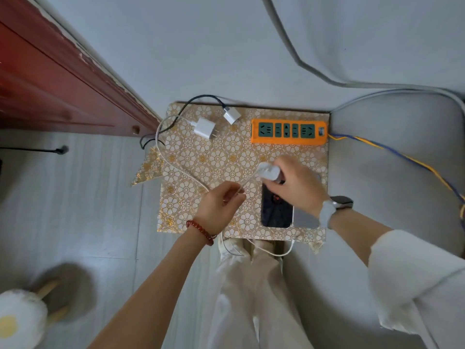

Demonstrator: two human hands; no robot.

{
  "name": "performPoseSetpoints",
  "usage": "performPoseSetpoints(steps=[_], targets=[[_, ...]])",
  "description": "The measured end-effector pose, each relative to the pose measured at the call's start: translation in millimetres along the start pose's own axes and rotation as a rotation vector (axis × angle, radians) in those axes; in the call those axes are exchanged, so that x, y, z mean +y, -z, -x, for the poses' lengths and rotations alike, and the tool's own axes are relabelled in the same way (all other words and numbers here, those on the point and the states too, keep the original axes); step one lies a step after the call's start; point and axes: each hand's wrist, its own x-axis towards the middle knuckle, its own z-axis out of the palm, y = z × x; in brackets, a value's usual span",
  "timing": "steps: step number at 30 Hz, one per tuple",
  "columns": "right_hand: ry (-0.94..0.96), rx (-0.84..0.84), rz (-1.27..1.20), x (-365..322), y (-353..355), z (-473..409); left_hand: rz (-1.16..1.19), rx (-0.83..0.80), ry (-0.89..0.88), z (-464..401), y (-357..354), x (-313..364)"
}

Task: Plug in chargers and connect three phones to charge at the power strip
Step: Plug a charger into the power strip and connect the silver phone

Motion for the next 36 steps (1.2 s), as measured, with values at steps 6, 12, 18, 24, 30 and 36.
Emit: performPoseSetpoints(steps=[6,12,18,24,30,36], targets=[[-0.296,0.286,-0.057,53,45,-15,-0.08,-0.242,0.111,-9,-19,-7],[-0.292,0.223,-0.099,73,42,-26,-0.041,-0.111,0.15,-17,-31,-1],[-0.448,0.255,-0.243,85,43,-39,0.084,0.105,0.004,-55,-20,52],[-0.577,0.281,-0.465,89,52,-60,-0.16,0.274,-0.017,-107,-21,60],[-0.593,0.301,-0.441,90,38,-66,-0.202,0.329,-0.008,-122,-25,48],[-0.604,0.342,-0.398,94,37,-71,-0.236,0.311,0.003,-128,-26,51]])
